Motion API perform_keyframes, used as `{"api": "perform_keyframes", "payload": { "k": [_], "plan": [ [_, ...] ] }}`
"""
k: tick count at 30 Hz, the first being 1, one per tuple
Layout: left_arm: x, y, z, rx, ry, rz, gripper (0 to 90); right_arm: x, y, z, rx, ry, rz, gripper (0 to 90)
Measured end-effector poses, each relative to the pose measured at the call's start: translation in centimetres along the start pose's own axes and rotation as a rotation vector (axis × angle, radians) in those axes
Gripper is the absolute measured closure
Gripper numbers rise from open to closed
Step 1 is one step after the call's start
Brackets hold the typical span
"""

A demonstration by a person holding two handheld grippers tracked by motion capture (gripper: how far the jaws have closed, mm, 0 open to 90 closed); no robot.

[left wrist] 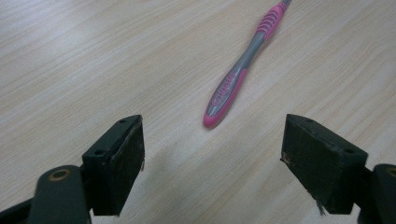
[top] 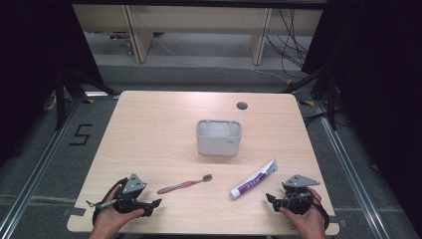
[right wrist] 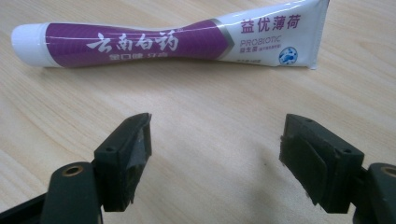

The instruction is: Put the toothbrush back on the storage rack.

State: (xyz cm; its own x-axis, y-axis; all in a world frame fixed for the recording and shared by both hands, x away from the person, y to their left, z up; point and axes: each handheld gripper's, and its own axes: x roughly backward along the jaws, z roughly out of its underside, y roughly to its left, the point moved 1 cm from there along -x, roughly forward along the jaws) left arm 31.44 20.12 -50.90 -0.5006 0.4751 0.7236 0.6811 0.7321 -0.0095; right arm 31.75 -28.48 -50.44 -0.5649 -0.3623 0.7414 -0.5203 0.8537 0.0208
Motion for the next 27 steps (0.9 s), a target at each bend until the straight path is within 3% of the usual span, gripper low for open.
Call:
{"api": "perform_keyframes", "payload": {
  "k": [4, 5, 6, 7, 11, 13, 14, 16, 17, 20, 21, 23, 27],
  "plan": [
    [-0.4, -0.3, -0.3, 0.0, 0.002, 0.009, 25.4, -0.3, -0.3, -0.1, 0.044, -0.027, -0.015, 27.3],
    [-0.5, -0.3, -0.4, -0.002, -0.001, 0.007, 25.4, -0.3, -0.3, -0.1, 0.044, -0.027, -0.015, 27.3],
    [-0.5, -0.4, -0.5, 0.003, -0.004, 0.007, 25.3, -0.2, 0.0, -0.1, 0.009, -0.008, -0.008, 27.4],
    [-0.5, -0.3, -0.6, 0.0, -0.003, 0.008, 25.1, -0.3, -0.3, -0.3, 0.048, -0.027, 0.002, 27.3],
    [-0.4, -0.1, -1.2, -0.004, 0.0, 0.002, 25.1, -0.4, -0.3, -0.3, 0.059, -0.027, -0.022, 27.4],
    [-0.5, 0.1, -1.6, -0.008, 0.005, 0.0, 25.1, -0.3, -0.2, -0.2, 0.045, -0.017, -0.018, 27.4],
    [-0.6, 0.1, -1.8, -0.004, 0.002, 0.008, 25.2, -0.1, 0.1, -0.2, -0.003, -0.007, -0.018, 27.4],
    [-0.8, 0.1, -2.3, -0.017, 0.008, 0.018, 28.3, -0.2, -0.2, -0.3, 0.023, -0.017, -0.009, 27.3],
    [-0.9, 0.1, -2.6, -0.019, 0.008, 0.014, 27.9, -0.4, -0.6, -0.3, 0.071, -0.043, -0.006, 27.3],
    [-1.3, 0.1, -3.2, -0.029, 0.007, 0.012, 28.5, -0.3, -0.5, -0.2, 0.051, -0.036, -0.003, 27.4],
    [-1.4, -0.1, -3.3, -0.027, 0.007, 0.01, 28.6, -0.4, -0.6, -0.2, 0.067, -0.045, -0.008, 27.4],
    [-1.9, -0.7, -3.7, -0.045, 0.01, 0.038, 29.1, -0.2, -0.5, -0.3, 0.039, -0.01, -0.047, 27.6],
    [-2.3, -0.9, -4.1, -0.068, 0.018, 0.042, 30.5, -0.3, -0.6, -0.1, 0.045, -0.014, -0.046, 27.7]
  ]
}}
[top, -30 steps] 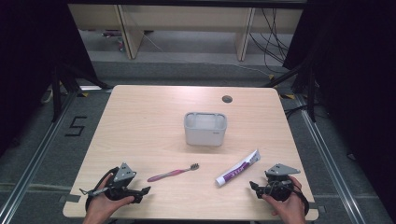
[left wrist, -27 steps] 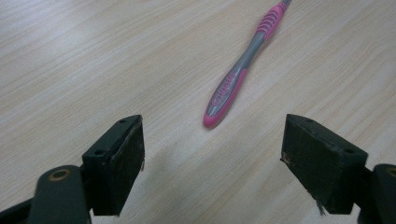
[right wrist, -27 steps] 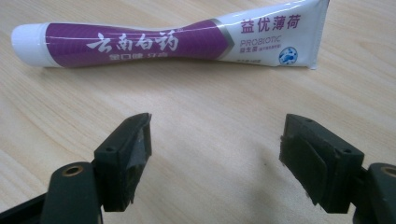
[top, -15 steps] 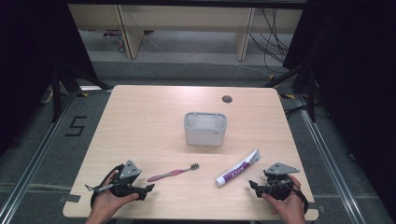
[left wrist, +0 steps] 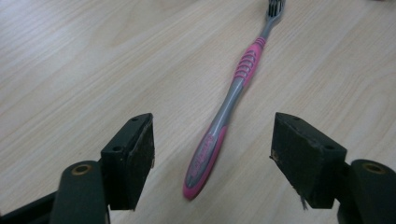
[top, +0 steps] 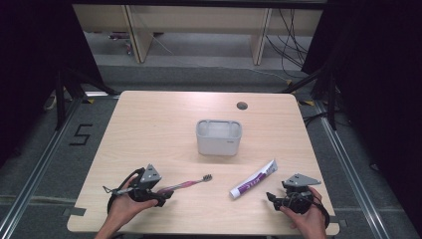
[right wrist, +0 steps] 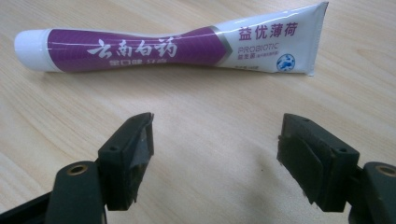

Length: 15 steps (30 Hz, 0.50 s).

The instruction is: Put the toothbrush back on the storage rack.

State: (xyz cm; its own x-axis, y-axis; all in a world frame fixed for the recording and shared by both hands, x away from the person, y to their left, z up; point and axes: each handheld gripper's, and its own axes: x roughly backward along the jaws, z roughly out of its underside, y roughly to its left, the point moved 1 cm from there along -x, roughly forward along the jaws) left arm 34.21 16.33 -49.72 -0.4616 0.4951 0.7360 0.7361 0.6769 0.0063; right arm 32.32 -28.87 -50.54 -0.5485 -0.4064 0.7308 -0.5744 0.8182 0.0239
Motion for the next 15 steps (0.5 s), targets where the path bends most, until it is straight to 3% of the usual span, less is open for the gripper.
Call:
{"api": "perform_keyframes", "payload": {
  "k": [3, 6, 8, 10, 11, 14, 15],
  "plan": [
    [-0.2, 0.0, -0.4, -0.001, 0.004, -0.001, 30.6, 0.0, 0.0, 0.1, -0.017, -0.003, 0.003, 27.6],
    [-0.4, 0.1, -0.7, -0.003, 0.016, 0.01, 31.9, 0.1, 0.0, 0.0, -0.021, -0.014, 0.035, 27.6],
    [-0.5, 0.0, -0.9, -0.018, 0.027, 0.008, 33.9, 0.1, 0.2, 0.0, -0.022, -0.015, 0.028, 27.7],
    [-0.5, 0.0, -1.1, -0.038, 0.034, 0.0, 36.0, -0.1, 0.1, -0.1, 0.016, -0.011, 0.025, 27.8],
    [-0.4, -0.1, -1.4, -0.065, 0.043, 0.005, 40.1, -0.2, 0.4, -0.2, 0.004, -0.018, 0.035, 27.9],
    [-0.4, -0.1, -1.7, -0.08, 0.04, 0.006, 43.2, -0.2, 0.4, -0.2, 0.017, -0.017, 0.024, 27.8],
    [-0.5, -0.2, -1.8, -0.088, 0.045, 0.009, 44.5, -0.2, 0.9, -0.1, -0.035, -0.009, 0.037, 27.9]
  ]
}}
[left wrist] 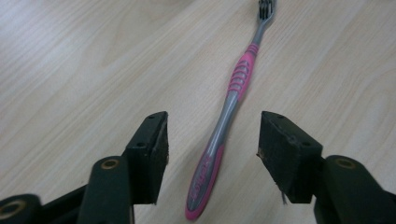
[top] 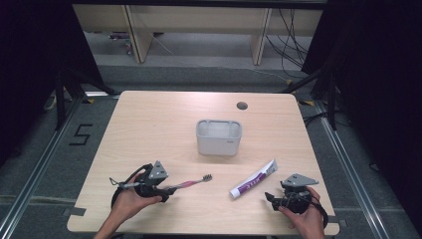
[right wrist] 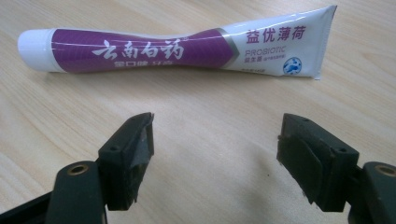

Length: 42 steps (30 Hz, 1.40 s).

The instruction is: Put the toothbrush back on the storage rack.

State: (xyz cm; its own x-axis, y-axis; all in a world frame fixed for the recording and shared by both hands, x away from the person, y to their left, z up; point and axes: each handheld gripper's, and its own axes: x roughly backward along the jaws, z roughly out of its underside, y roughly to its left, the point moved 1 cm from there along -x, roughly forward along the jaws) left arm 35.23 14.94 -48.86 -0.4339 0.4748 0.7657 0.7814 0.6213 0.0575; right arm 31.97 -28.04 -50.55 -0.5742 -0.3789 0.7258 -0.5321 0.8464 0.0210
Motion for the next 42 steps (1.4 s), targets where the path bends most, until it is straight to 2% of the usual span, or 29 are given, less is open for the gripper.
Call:
{"api": "perform_keyframes", "payload": {
  "k": [1, 2, 3, 5, 6, 9, 14, 15, 16, 19, 20, 21, 22, 26, 28, 29, 30, 32, 33, 37, 38, 39, 41, 42],
  "plan": [
    [-0.1, 0.0, -0.1, -0.004, 0.005, 0.002, 45.9, 0.0, -0.2, -0.1, 0.038, -0.007, 0.013, 27.9],
    [-0.3, 0.0, -0.2, -0.019, 0.024, 0.011, 47.1, 0.0, -0.2, -0.1, 0.042, -0.01, 0.009, 27.9],
    [-0.7, 0.0, -0.5, -0.036, 0.051, 0.02, 48.2, 0.0, -0.4, -0.1, 0.071, -0.01, 0.006, 27.9],
    [-0.9, -0.1, -0.7, -0.042, 0.055, 0.018, 49.5, 0.0, -0.4, -0.1, 0.071, -0.013, 0.009, 27.9],
    [-1.0, -0.1, -0.9, -0.047, 0.064, 0.017, 50.4, 0.0, -0.2, -0.1, 0.041, -0.007, 0.0, 27.9],
    [-1.2, -0.2, -1.5, -0.064, 0.077, 0.038, 54.6, 0.1, -0.1, -0.1, 0.016, 0.007, -0.001, 27.9],
    [-1.8, -0.4, -2.3, -0.093, 0.11, 0.058, 58.6, -0.1, -0.4, -0.1, 0.061, -0.007, -0.017, 28.1],
    [-1.9, -0.4, -2.5, -0.101, 0.12, 0.059, 59.7, 0.0, -0.2, -0.2, 0.041, -0.006, -0.007, 28.1],
    [-2.0, -0.5, -2.6, -0.101, 0.126, 0.057, 59.7, 0.0, -0.2, -0.2, 0.041, -0.006, -0.007, 28.1],
    [-2.3, -0.6, -3.0, -0.116, 0.121, 0.057, 62.3, -0.1, -0.3, -0.2, 0.064, -0.017, -0.008, 28.1],
    [-2.4, -0.6, -3.1, -0.125, 0.127, 0.056, 62.5, 0.0, -0.2, -0.1, 0.046, -0.005, -0.004, 28.1],
    [-2.4, -0.6, -3.2, -0.136, 0.131, 0.058, 63.6, -0.2, -0.2, -0.1, 0.048, -0.02, -0.01, 28.1],
    [-2.5, -0.7, -3.2, -0.129, 0.128, 0.058, 63.6, -0.2, -0.2, -0.1, 0.055, -0.023, -0.002, 28.1],
    [-2.9, -0.8, -3.5, -0.141, 0.144, 0.066, 65.4, 0.0, -0.1, -0.1, 0.05, -0.003, 0.0, 28.1],
    [-3.2, -0.9, -3.7, -0.15, 0.151, 0.06, 65.3, 0.1, 0.1, -0.1, 0.026, 0.002, -0.007, 28.1],
    [-3.3, -0.8, -3.8, -0.174, 0.161, 0.066, 65.4, 0.0, -0.1, -0.2, 0.042, -0.004, -0.006, 28.1],
    [-3.4, -0.9, -3.9, -0.168, 0.169, 0.067, 65.5, 0.0, -0.2, -0.2, 0.049, -0.014, -0.015, 28.1],
    [-3.6, -0.9, -4.0, -0.177, 0.178, 0.07, 65.7, 0.1, 0.0, -0.2, 0.017, -0.001, -0.013, 28.1],
    [-3.7, -0.9, -4.1, -0.178, 0.18, 0.07, 65.9, 0.0, -0.3, -0.1, 0.049, -0.008, -0.004, 28.1],
    [-4.0, -0.8, -4.5, -0.189, 0.211, 0.081, 67.1, 0.1, -0.2, -0.1, 0.031, 0.0, -0.012, 28.1],
    [-4.1, -0.8, -4.6, -0.192, 0.217, 0.083, 67.4, 0.1, 0.0, -0.2, 0.012, 0.004, -0.017, 28.1],
    [-4.2, -0.9, -4.7, -0.193, 0.221, 0.089, 67.4, 0.1, 0.0, -0.2, 0.012, 0.004, -0.019, 28.1],
    [-4.4, -1.0, -4.8, -0.196, 0.226, 0.092, 67.5, 0.0, -0.2, -0.3, 0.045, -0.014, -0.018, 28.1],
    [-4.4, -1.0, -5.0, -0.204, 0.238, 0.092, 67.6, 0.0, 0.1, -0.2, 0.017, 0.0, -0.021, 28.1]
  ]
}}
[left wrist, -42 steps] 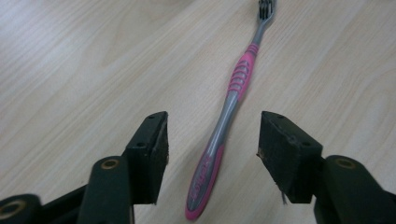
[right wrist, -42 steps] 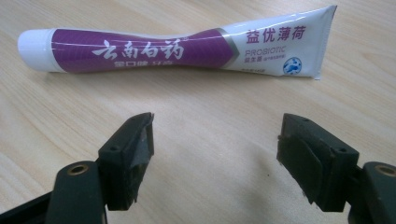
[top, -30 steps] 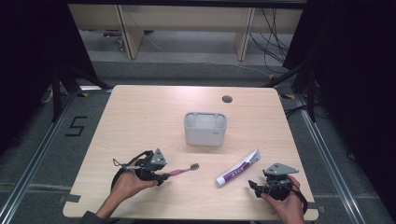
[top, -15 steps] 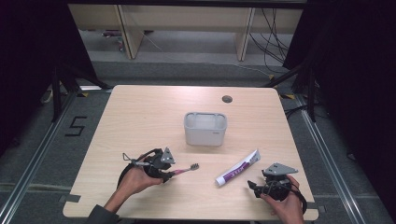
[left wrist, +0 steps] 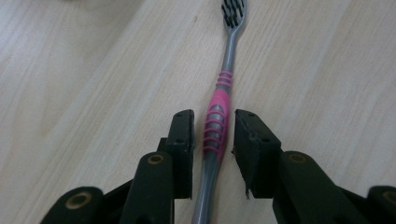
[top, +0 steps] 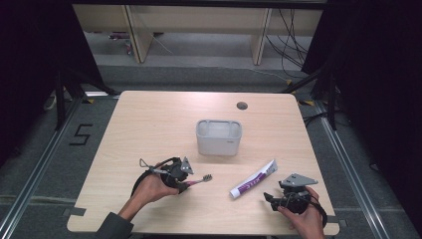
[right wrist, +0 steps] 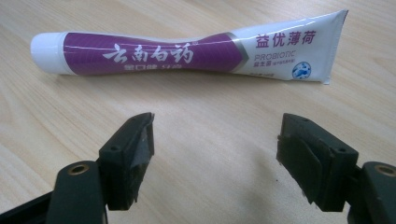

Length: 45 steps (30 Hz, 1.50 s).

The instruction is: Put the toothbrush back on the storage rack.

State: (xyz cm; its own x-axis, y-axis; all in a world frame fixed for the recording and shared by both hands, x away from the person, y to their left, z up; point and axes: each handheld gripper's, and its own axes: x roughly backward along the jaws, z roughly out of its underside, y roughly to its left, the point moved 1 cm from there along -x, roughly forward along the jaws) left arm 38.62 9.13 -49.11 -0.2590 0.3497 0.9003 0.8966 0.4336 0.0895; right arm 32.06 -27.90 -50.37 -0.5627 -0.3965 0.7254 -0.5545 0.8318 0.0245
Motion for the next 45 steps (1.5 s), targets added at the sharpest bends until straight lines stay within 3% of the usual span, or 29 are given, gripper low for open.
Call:
{"api": "perform_keyframes", "payload": {
  "k": [1, 3, 4, 5, 6, 7, 10, 11, 14, 15, 17, 20, 21, 23, 26, 34, 35, 38, 45],
  "plan": [
    [0.0, 0.1, -0.1, 0.0, 0.006, 0.0, 67.9, -0.1, -0.2, 0.0, 0.022, -0.01, 0.005, 28.1],
    [-0.1, 0.2, -0.3, -0.003, 0.017, 0.0, 69.1, 0.0, -0.2, 0.0, 0.015, -0.007, 0.004, 28.1],
    [-0.2, 0.1, -0.3, 0.013, 0.021, 0.008, 69.8, -0.1, -0.4, 0.0, 0.034, -0.012, 0.005, 28.1],
    [-0.2, 0.2, -0.4, -0.001, 0.025, 0.008, 70.6, 0.0, -0.3, -0.1, 0.018, -0.007, 0.003, 28.1],
    [-0.2, 0.1, -0.4, 0.016, 0.029, 0.012, 71.3, 0.0, -0.3, -0.1, 0.019, -0.005, 0.002, 28.1],
    [-0.2, 0.3, -0.4, -0.001, 0.045, 0.014, 72.9, -0.1, -0.3, -0.1, 0.031, -0.01, 0.002, 28.3],
    [-0.4, 0.2, -0.5, -0.005, 0.057, 0.02, 75.2, -0.1, -0.4, -0.1, 0.04, -0.016, 0.001, 28.4],
    [-0.5, 0.2, -0.5, -0.006, 0.059, 0.016, 77.7, -0.1, -0.1, -0.1, 0.014, 0.001, -0.001, 28.5],
    [-0.5, 0.1, -0.6, -0.008, 0.063, 0.02, 79.5, -0.1, -0.2, -0.1, 0.014, 0.002, -0.008, 28.5],
    [-0.5, 0.1, -0.7, -0.009, 0.068, 0.018, 79.6, -0.2, -0.1, -0.1, 0.009, -0.01, -0.003, 28.6],
    [-0.6, 0.0, -0.7, 0.01, 0.076, 0.021, 80.0, -0.2, -0.4, -0.2, 0.054, -0.021, 0.002, 28.9],
    [-0.5, 0.0, -0.9, -0.009, 0.093, 0.015, 81.0, -0.2, -0.2, -0.2, 0.03, -0.012, -0.01, 28.9],
    [-0.5, -0.1, -0.9, 0.01, 0.099, 0.019, 81.0, -0.2, -0.1, -0.2, 0.016, -0.002, -0.015, 28.9],
    [-0.5, -0.1, -1.0, 0.016, 0.113, 0.022, 81.1, -0.3, -0.2, -0.2, 0.041, -0.009, -0.003, 28.9],
    [-0.5, 0.0, -1.3, -0.008, 0.135, 0.025, 81.2, -0.2, 0.0, -0.3, 0.015, -0.002, -0.012, 28.9],
    [-0.7, 0.2, -1.8, 0.016, 0.174, 0.032, 81.0, -0.3, 0.0, -0.3, 0.024, 0.004, -0.016, 29.1],
    [-0.7, 0.2, -1.8, 0.017, 0.175, 0.033, 81.0, -0.4, -0.2, -0.3, 0.054, -0.013, -0.012, 29.1],
    [-0.7, 0.2, -1.9, 0.022, 0.181, 0.036, 81.1, -0.4, 0.1, -0.3, 0.036, -0.009, -0.015, 29.1],
    [-0.8, -0.1, -2.2, -0.024, 0.22, 0.044, 81.2, -0.4, 0.1, -0.3, 0.03, 0.003, -0.022, 29.1]
  ]
}}
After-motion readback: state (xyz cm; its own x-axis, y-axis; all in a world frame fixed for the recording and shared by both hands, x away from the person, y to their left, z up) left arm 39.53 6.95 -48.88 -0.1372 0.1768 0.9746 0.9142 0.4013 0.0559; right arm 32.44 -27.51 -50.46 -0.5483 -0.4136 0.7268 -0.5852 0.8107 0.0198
